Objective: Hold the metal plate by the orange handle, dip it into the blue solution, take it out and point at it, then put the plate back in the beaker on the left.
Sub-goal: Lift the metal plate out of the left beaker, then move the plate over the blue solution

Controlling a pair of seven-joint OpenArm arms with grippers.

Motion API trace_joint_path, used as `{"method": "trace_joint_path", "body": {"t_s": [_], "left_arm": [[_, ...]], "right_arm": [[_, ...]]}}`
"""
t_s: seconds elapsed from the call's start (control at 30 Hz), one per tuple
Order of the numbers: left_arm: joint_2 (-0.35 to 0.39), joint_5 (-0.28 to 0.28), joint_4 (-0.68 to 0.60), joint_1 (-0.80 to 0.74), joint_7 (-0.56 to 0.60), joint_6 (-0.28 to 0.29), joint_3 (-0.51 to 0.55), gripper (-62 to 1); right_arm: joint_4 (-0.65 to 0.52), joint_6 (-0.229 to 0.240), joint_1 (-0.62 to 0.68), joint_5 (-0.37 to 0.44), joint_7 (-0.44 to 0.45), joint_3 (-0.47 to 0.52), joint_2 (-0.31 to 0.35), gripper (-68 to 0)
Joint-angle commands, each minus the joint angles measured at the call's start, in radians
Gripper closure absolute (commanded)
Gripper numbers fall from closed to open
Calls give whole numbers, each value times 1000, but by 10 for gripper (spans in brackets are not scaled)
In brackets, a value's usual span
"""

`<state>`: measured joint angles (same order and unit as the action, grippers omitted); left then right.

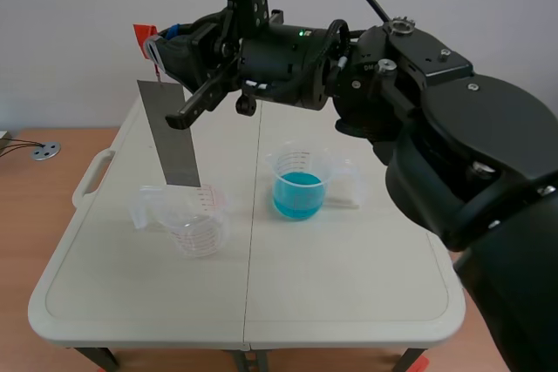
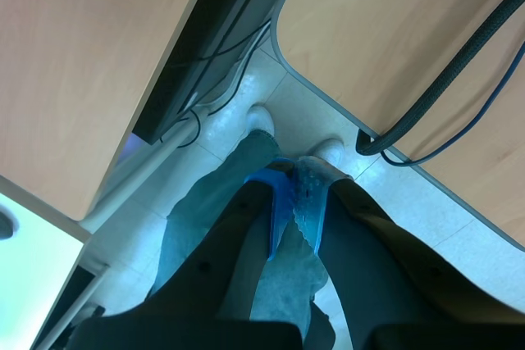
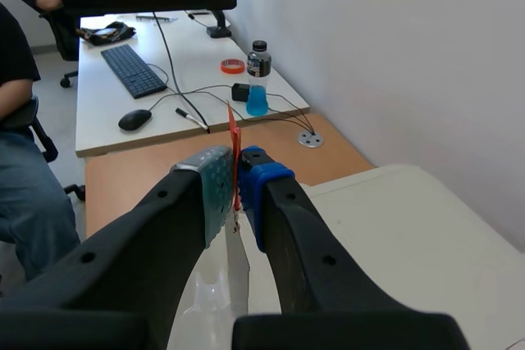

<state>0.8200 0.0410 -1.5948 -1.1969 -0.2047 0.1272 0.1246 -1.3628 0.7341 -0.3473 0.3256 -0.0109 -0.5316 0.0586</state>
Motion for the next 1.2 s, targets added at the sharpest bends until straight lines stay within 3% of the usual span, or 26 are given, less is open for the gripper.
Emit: {"method": "trace_joint_path", "body": {"t_s": [0.0, 0.43, 0.77, 1.17], "left_arm": [[-8, -3, -17, -2, 6, -1, -1, -12], [-7, -3, -17, 1, 6, -2, -1, -12], [-7, -3, -17, 27, 10, -2, -1, -12], [24, -3, -17, 245, 13, -2, -1, -12]], "right_arm": [[-38, 11, -10, 18, 2, 3, 6, -13], [-225, 11, 37, 45, -100, 114, 46, -13], [-246, 11, 34, 175, -142, 208, 135, -13], [-246, 11, 34, 248, -141, 270, 244, -13]]}}
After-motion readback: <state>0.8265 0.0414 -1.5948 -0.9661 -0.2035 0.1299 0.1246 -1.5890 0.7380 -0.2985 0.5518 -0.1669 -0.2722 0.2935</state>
